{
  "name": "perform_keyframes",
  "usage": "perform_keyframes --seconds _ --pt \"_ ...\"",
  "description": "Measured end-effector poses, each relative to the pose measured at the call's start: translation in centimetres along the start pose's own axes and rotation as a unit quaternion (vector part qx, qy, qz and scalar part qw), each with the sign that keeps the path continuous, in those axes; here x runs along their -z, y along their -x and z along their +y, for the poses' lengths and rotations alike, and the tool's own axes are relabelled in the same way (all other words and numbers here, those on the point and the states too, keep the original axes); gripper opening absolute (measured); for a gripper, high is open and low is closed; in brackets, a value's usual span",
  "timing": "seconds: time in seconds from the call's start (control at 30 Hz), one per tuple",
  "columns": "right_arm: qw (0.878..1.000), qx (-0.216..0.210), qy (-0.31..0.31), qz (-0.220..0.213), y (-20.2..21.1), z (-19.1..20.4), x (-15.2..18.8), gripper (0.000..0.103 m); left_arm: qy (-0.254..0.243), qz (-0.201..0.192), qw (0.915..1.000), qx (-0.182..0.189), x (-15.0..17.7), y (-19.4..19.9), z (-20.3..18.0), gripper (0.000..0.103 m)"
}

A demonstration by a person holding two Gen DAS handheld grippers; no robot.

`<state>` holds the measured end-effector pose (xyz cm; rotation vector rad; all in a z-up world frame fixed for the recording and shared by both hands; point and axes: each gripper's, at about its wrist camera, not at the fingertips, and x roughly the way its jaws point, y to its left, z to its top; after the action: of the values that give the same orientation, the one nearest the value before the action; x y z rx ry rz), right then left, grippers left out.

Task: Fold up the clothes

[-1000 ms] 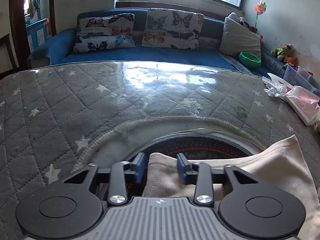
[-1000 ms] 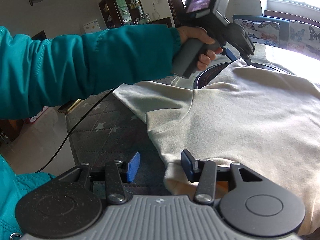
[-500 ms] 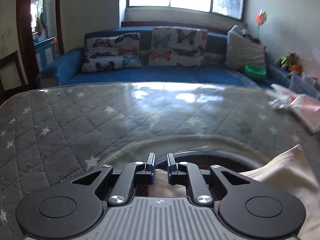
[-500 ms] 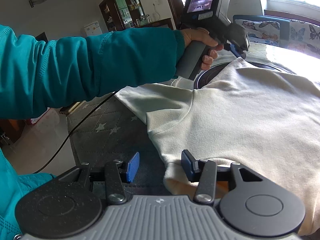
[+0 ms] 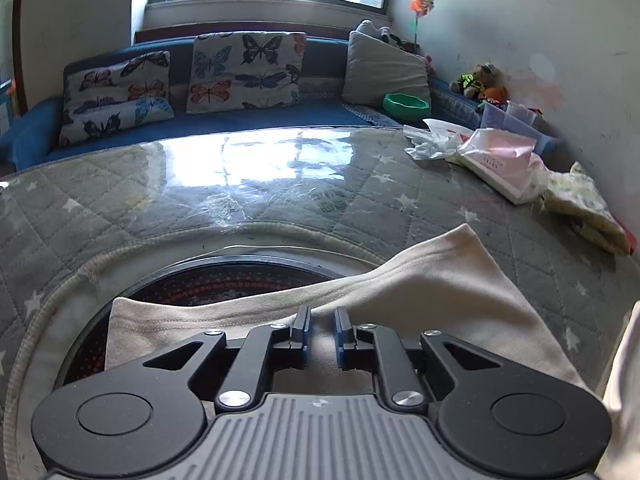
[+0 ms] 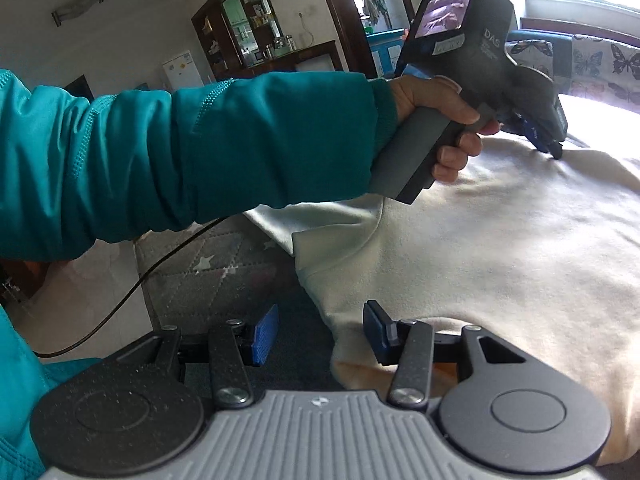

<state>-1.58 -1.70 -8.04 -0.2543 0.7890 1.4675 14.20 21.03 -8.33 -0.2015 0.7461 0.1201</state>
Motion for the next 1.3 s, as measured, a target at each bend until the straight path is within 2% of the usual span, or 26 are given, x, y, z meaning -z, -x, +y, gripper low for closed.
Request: perform_keyframes --seconds 0.17,0.27,0.3,0.43,0.57,0.7,0.8,0.97,1.0,1.1,1.23,1.3 --pt "0.999 0.026 -0.018 -0.038 2.5 -1.0 -0.2 0.048 -0.018 -0.018 0.9997 0.003 0.5 2.7 -0.8 0.019" --pt "0.995 0.073 -0.046 -0.058 4.1 -2.7 0.1 0.048 -0.03 -0.029 0.9989 0.024 1.6 5.1 -1.7 0.032" --pt "0.992 0.09 -0.059 -0.062 4.6 -3.4 0.2 0.048 -0.034 -0.033 0.9984 0.03 1.9 5.9 -2.0 0.033" --pt "0.979 0.15 -0.119 -0.074 6.7 -6.2 1.3 0.048 -0.056 -0.033 0.9956 0.068 4.2 8.8 -3.9 0.034" --pt "0.97 0.178 -0.143 -0.084 9.3 -7.5 2.8 0.048 -0.073 -0.023 0.9914 0.106 6.8 10.8 -6.1 0.034" --pt "0.962 0.211 -0.16 -0.061 10.8 -8.9 4.4 0.048 -0.092 -0.008 0.985 0.145 8.8 11.9 -8.8 0.034" --pt "0.952 0.235 -0.183 -0.067 13.5 -10.4 5.8 0.048 -0.109 -0.003 0.9786 0.174 9.7 12.6 -10.8 0.034" --pt "0.924 0.301 -0.214 -0.094 17.0 -13.0 6.8 0.048 -0.137 0.005 0.9679 0.21 10.9 12.5 -13.8 0.034" --pt "0.912 0.336 -0.217 -0.093 17.6 -13.9 7.0 0.048 -0.143 0.01 0.966 0.216 11.3 12.4 -14.4 0.034" --pt "0.879 0.399 -0.242 -0.1 18.9 -16.5 7.7 0.047 -0.166 0.019 0.9592 0.228 12.4 12.4 -15.8 0.034" --pt "0.852 0.448 -0.254 -0.092 19.6 -18.9 8.3 0.047 -0.194 0.031 0.9511 0.238 13.8 12.4 -17.0 0.034" --pt "0.845 0.46 -0.259 -0.087 19.4 -19.7 8.4 0.045 -0.2 0.039 0.9488 0.242 14.3 12.3 -17.2 0.034"
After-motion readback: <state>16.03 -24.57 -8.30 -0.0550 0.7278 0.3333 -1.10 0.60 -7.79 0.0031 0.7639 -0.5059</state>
